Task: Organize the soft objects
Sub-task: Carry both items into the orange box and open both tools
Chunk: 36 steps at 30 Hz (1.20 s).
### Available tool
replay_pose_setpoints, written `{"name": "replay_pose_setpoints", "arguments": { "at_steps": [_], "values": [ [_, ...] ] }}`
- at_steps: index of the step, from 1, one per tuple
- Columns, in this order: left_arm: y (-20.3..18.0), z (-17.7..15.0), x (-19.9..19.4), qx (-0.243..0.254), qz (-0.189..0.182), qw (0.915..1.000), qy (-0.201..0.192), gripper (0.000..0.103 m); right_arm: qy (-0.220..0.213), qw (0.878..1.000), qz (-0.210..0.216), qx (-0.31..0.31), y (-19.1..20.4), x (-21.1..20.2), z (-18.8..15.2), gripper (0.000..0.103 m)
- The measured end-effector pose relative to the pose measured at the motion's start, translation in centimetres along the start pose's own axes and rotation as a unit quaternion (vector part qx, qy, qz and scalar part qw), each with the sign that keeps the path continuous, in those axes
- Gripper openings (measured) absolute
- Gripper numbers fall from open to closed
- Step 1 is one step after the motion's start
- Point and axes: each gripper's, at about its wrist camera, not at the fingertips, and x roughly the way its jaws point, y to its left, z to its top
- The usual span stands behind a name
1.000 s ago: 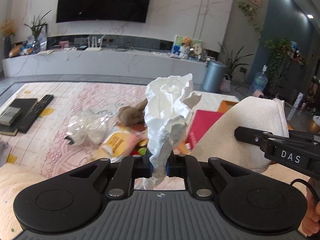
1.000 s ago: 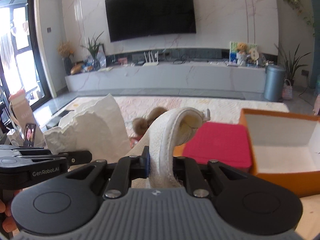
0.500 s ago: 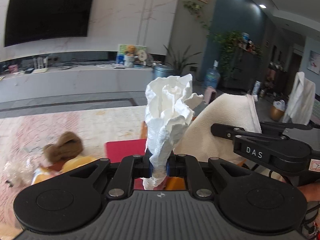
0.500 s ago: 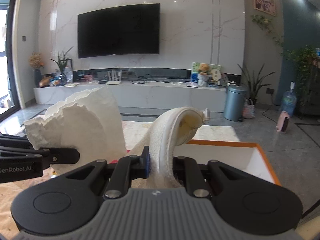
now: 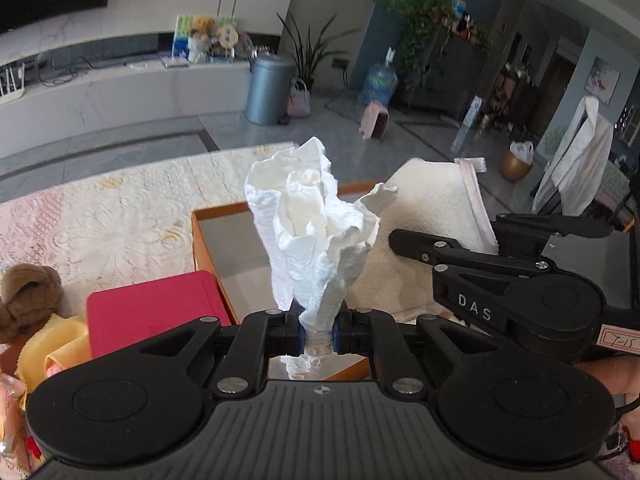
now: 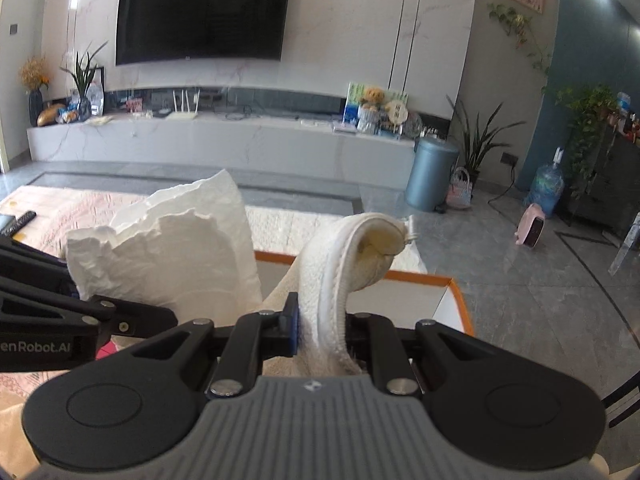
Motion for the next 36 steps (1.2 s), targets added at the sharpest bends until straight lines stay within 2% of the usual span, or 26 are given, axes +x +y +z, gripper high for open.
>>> {"name": "replay_pose_setpoints", "arguments": {
  "at_steps": [5,11,17,25,27,29,30,35,36],
  "values": [
    [-0.4,0.2,3.8,0.028,0.005,0.9976,0.063,0.013,0.059,0.998,0.020,-0.007,-0.5,4.3,-1.1,0.013],
    [-0.8,0.0,6.6,0.049,0.024,0.9919,0.114,0.014,0.126,0.991,0.051,-0.007,-0.8,8.9,-2.2,0.014],
    [-0.4,-0.2,8.2,0.065,0.041,0.9871,0.141,0.015,0.171,0.983,0.065,0.003,-0.4,11.4,-3.5,0.016],
    [-0.6,0.0,8.7,0.075,0.049,0.9856,0.143,0.017,0.205,0.976,0.066,-0.012,0.0,12.6,-4.2,0.022],
    [-0.6,0.0,8.7,0.073,0.050,0.9859,0.142,0.021,0.211,0.975,0.062,-0.014,0.1,12.7,-4.2,0.026],
    [-0.5,0.1,8.3,0.066,0.051,0.9871,0.137,0.032,0.212,0.975,0.057,-0.013,-0.2,12.4,-4.0,0.031],
    [-0.3,0.3,8.1,0.061,0.048,0.9883,0.131,0.035,0.213,0.976,0.053,-0.014,-0.3,12.2,-3.8,0.037],
    [-0.3,0.8,6.4,0.044,0.040,0.9934,0.098,0.067,0.207,0.977,0.034,-0.029,-1.1,10.3,-2.6,0.053],
    [-0.3,0.9,6.0,0.043,0.038,0.9941,0.092,0.069,0.205,0.978,0.027,-0.033,-1.3,9.8,-2.3,0.059]
  ]
}}
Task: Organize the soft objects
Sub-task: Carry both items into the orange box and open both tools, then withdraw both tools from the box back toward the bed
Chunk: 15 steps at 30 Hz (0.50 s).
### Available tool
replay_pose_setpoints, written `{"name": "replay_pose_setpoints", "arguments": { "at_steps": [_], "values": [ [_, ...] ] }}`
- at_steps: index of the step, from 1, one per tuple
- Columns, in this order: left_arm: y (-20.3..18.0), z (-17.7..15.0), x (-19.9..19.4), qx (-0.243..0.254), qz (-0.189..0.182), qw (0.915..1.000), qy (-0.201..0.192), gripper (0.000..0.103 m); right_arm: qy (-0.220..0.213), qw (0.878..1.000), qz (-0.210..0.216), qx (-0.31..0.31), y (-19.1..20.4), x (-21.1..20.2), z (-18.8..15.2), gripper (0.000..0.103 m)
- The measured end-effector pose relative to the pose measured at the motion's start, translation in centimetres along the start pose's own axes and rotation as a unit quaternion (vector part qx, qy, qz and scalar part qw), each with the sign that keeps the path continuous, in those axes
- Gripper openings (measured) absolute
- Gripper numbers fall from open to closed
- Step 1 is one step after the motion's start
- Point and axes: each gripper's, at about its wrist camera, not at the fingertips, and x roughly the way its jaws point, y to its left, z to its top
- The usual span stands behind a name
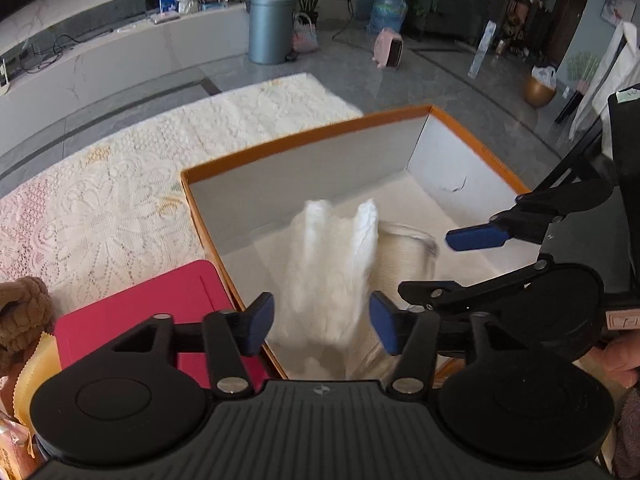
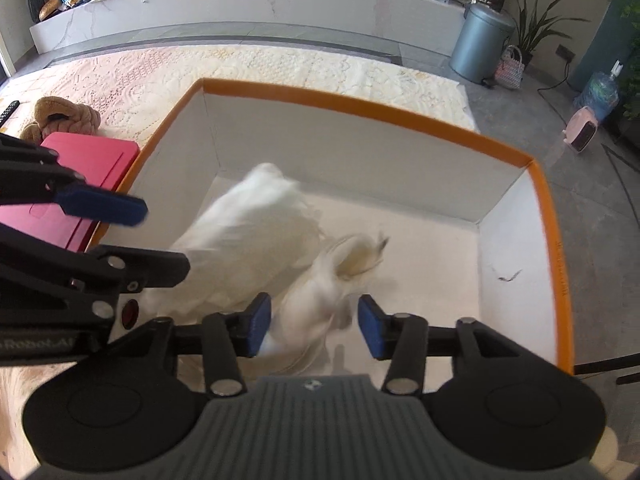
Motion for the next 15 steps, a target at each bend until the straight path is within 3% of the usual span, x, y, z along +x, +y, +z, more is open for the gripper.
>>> {"name": "replay_pose_setpoints", "arguments": {
  "at_steps": [4,15],
  "values": [
    [-0.4,-0.2,-1.8,0.001,-0.014,0.9998,-0.015,0.080,-0.014,1.000,-0.022,-0.011,-0.3,-2.3,0.0,0.078],
    [-1.5,-2.2,-6.8,0.003,-0.009,0.9971,-0.076,0.083,-0.070,0.995,-0.067,-0.029,1.6,-8.2,-1.7,0.087]
  ]
}}
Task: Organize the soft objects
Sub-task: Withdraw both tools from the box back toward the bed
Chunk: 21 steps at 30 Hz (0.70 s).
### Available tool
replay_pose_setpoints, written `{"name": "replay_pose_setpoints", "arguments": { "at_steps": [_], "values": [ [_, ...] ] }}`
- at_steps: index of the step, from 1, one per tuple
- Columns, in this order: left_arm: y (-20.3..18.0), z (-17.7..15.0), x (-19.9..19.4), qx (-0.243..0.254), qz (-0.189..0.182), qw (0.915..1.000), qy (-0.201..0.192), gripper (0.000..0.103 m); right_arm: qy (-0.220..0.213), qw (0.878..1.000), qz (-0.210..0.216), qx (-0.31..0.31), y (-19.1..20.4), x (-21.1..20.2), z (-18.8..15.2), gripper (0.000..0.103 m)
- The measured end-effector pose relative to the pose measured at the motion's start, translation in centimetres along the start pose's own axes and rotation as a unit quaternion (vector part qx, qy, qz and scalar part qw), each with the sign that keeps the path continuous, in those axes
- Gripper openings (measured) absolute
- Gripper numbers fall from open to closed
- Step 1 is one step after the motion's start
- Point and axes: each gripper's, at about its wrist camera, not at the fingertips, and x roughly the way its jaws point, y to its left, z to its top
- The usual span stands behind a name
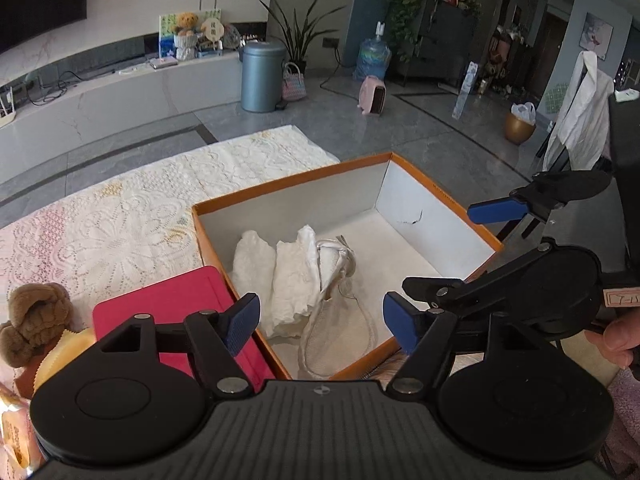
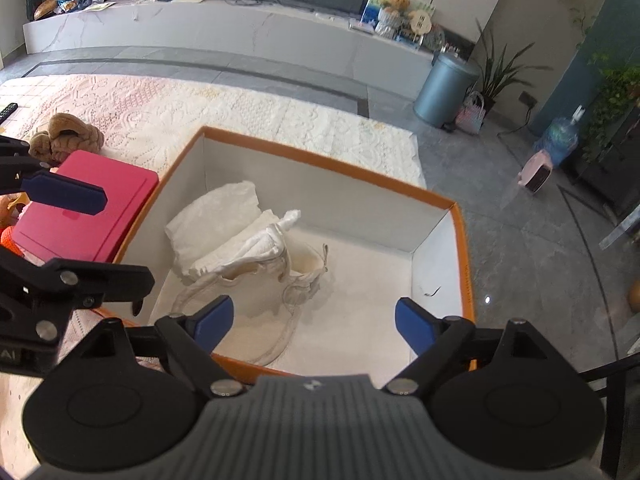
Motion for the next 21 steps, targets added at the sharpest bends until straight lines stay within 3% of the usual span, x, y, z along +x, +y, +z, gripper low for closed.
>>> {"name": "replay_pose_setpoints", "arguments": {
  "at_steps": [6,13,21],
  "values": [
    [0.3,-1.7,-3.0,-0.012,0.018,0.9988,-0.044,0.083,-0.049,0.999,-0.011,0.013,1.8,-3.3,-1.3,0.088],
    [1.0,-4.0,-6.7,-0.013,0.048,0.9942,-0.095,0.083,-0.106,0.993,0.013,0.057,4.8,-6.2,-3.3,0.088],
    [2.4,-6.6,-9.5,-0.026,0.079,0.9885,-0.126,0.083,-0.150,0.984,0.036,0.091,9.5,-7.4,-5.2,0.088]
  ]
}}
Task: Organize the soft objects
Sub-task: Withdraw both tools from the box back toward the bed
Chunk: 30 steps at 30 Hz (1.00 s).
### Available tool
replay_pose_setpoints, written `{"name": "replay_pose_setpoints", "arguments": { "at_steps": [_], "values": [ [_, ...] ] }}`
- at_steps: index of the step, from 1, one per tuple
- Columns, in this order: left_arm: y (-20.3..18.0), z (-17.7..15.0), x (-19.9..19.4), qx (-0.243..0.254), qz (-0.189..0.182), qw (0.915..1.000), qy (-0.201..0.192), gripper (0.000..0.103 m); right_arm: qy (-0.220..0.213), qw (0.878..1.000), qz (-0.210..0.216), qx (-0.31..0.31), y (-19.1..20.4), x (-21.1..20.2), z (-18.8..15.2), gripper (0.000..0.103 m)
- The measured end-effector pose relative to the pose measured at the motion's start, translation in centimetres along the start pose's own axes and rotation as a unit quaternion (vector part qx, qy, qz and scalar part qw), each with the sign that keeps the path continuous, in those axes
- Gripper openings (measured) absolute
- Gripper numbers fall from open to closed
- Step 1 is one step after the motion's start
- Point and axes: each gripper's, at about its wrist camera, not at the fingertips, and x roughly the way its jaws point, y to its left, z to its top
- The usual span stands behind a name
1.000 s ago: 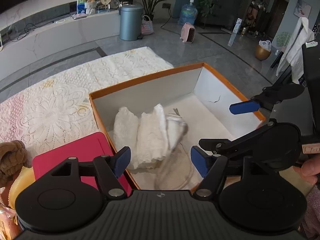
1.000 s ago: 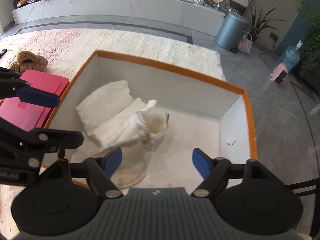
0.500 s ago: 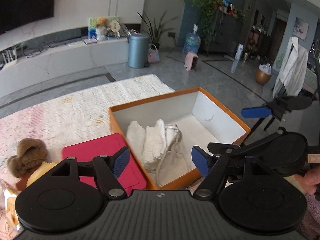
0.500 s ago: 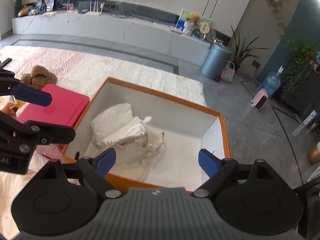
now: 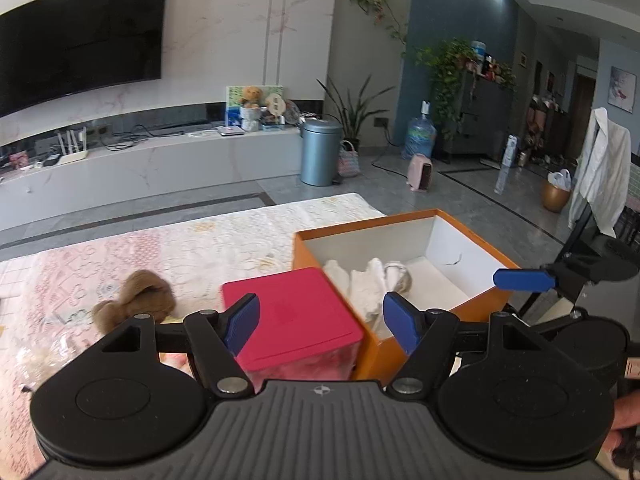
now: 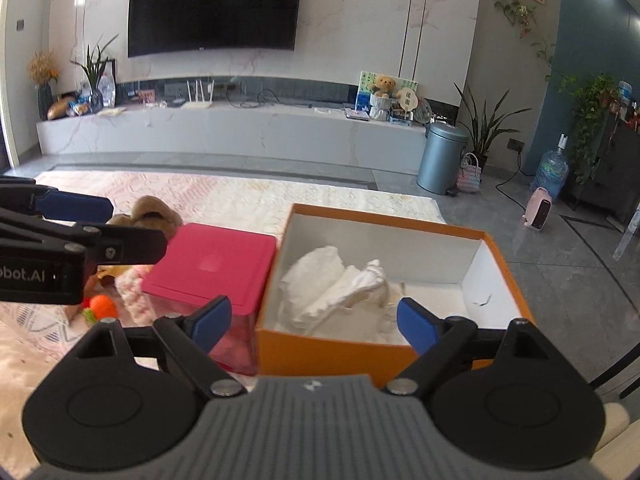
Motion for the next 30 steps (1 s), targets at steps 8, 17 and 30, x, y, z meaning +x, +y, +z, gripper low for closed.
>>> {"name": "replay_pose_setpoints", "arguments": {
  "at_steps": [8,17,30],
  "values": [
    [2.9,-2.5,-2.0,-0.028,0.024,0.9993,-0.007,0.083,-0.023,0.999,0.029,0.012,4.8,-0.3,-2.0,0.088],
    [8.6,-8.8,-4.7,-0.110,0.082,0.9905,-0.003,0.081,-0.019,0.998,0.054,0.024,9.8,1.4,-3.9,0.080],
    [15.1,-11.3,-5.4,-0.175,0.119,0.9770,0.023,0.078,0.017,0.993,0.110,-0.039,15.7,6.0,-4.5,0.063]
  ]
}}
